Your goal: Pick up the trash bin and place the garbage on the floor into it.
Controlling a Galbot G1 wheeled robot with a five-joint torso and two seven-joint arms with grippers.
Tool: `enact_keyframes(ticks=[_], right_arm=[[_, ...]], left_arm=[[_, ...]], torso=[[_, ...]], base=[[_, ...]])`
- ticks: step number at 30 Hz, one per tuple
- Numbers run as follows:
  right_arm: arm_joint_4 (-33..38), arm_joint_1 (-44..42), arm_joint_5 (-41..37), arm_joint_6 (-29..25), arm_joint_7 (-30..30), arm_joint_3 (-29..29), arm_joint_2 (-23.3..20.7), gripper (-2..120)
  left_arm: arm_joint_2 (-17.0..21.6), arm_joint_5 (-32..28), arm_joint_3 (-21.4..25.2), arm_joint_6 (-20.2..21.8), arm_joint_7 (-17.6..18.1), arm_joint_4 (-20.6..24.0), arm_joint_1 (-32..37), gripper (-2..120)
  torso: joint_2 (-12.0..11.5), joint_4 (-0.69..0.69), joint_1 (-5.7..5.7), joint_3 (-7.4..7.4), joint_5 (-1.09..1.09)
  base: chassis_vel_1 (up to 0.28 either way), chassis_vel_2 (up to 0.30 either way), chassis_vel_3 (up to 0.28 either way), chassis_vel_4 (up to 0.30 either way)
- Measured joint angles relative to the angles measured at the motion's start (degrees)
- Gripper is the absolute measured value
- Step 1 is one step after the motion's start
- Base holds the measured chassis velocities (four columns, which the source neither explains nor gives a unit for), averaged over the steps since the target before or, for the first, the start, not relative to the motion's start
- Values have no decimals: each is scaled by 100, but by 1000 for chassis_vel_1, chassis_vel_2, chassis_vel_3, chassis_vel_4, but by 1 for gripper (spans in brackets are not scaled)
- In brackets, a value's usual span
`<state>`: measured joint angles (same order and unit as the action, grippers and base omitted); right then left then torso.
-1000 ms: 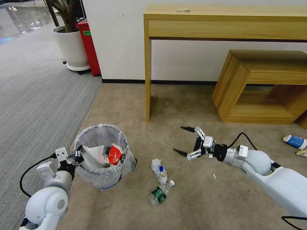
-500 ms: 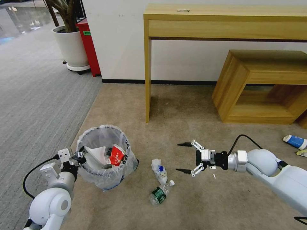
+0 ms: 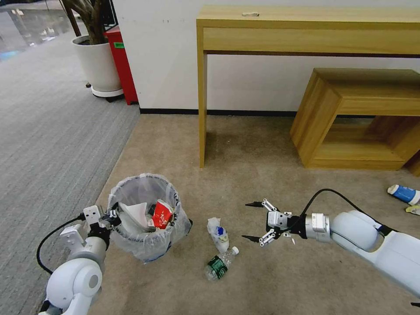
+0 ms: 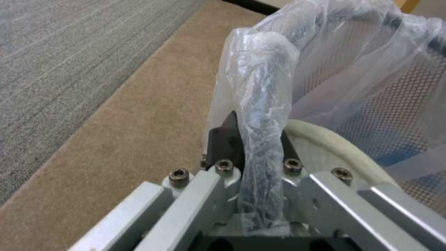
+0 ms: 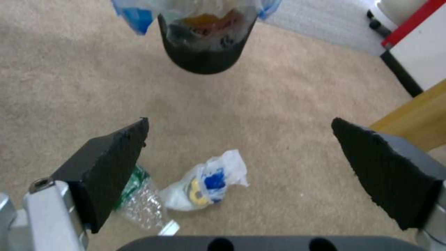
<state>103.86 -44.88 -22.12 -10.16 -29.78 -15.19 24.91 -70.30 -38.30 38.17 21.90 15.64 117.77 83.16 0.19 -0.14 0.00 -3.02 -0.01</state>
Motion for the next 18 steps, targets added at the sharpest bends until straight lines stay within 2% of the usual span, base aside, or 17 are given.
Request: enact_keyframes(ticks=[4,11,15,18], right_arm=[[-37,61,114,-5,-38,-176,3,100],[-168,672,281,-35,-50,-928,229,100],[-252,807,355,-122,-43,-1140,357,100],[-444,986,371,-389,-117,-1359,532,100]], left_arm=[[-1,7,-20,0,-1,-49,-23,2],[-58,60,-30,-10,-10,-132,-48,2],[-91,71,-4,-11,-9,-133,-40,2],[-141,97,27,-12,6,-127,-9,2]], torso=[[0,0,0,0,1],[0,2,0,-1,-1],[0,1,0,0,1],[0,1,0,-1,0]], base=[[0,0,0,0],[0,0,0,0],[0,0,0,0],[0,0,0,0]])
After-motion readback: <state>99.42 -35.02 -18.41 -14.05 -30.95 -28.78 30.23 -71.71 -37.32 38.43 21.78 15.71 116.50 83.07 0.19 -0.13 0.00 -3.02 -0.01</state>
